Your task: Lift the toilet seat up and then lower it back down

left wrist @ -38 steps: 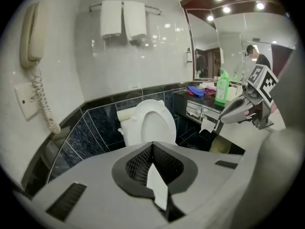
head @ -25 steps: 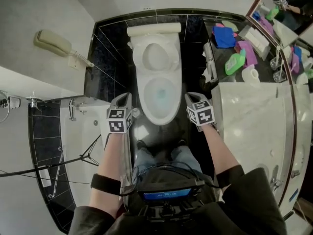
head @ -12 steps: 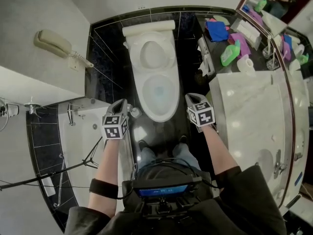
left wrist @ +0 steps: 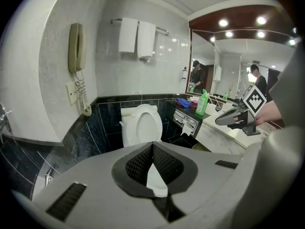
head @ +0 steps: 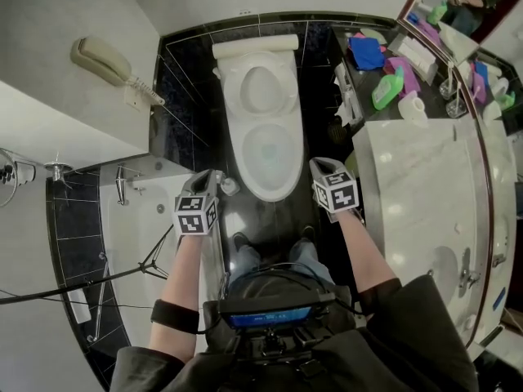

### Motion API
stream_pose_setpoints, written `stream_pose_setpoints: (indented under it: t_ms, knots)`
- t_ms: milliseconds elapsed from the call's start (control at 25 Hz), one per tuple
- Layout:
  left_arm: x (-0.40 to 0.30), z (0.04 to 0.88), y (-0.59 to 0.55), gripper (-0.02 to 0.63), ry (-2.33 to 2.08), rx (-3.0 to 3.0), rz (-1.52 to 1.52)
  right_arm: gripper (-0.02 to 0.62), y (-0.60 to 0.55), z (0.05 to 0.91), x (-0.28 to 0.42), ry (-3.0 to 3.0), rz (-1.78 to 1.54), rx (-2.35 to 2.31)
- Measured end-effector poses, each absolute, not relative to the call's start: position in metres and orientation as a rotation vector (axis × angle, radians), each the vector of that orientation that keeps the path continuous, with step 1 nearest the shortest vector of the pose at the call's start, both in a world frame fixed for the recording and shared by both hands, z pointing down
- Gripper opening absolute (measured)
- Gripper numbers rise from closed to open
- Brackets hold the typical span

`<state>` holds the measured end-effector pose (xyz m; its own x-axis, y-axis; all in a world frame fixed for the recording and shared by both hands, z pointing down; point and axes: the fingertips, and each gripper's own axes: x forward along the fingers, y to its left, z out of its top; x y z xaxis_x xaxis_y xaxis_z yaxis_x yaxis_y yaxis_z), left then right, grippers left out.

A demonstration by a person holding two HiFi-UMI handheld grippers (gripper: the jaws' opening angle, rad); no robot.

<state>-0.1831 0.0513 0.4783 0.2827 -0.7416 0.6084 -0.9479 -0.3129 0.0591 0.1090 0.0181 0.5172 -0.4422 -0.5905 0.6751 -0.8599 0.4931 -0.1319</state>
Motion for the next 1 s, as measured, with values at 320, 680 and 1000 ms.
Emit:
stream_pose_setpoints:
  t_ms: [320,680,1000]
  knots:
    - [-0.177,0.478,0.047,0.006,-1.499,2.168,0.690,0.011,0.019,0.512,0.109,-2.173,0.651,1.211]
    - [-0.165,0.481,0.046,0.008,-1.475,2.182,0.712,0.011,0.020,0.523,0.122,-2.145,0.666,1.211]
    - [-0.165,0.481,0.048,0.006,-1.478,2.185,0.727,0.011,0.019,0.526,0.122,-2.150,0.663,1.207]
